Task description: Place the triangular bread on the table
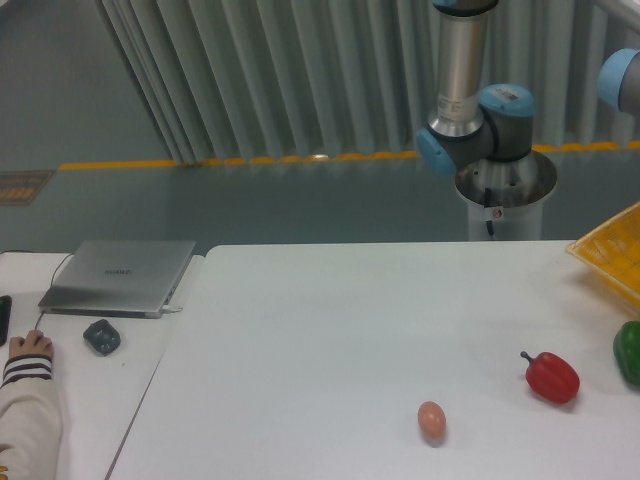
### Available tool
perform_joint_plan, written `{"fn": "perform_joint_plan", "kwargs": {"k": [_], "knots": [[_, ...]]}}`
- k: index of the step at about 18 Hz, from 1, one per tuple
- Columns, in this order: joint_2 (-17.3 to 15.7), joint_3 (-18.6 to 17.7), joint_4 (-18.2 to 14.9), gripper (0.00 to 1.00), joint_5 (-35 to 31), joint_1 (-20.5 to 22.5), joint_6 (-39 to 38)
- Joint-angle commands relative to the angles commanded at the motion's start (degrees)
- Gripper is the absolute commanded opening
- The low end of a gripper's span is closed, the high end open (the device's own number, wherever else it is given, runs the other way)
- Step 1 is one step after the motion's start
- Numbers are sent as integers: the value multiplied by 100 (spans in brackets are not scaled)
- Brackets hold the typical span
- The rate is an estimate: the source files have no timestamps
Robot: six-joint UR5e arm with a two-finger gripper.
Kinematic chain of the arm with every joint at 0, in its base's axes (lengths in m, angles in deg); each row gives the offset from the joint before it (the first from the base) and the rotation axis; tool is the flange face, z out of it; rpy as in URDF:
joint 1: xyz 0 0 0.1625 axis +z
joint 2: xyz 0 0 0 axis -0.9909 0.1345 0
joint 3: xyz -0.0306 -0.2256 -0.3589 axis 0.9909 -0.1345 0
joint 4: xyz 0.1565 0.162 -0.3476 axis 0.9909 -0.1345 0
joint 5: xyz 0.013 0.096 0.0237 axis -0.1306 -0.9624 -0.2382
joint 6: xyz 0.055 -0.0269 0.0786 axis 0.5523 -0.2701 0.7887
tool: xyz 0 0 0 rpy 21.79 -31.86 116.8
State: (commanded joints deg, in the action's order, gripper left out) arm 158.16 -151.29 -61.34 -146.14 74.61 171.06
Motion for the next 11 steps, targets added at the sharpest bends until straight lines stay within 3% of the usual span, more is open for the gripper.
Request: {"fn": "perform_joint_plan", "kwargs": {"k": [7, 11], "knots": [[-52, -44, 9, 100, -35, 53, -70], [-211, -299, 62, 100, 0, 412, -158]]}}
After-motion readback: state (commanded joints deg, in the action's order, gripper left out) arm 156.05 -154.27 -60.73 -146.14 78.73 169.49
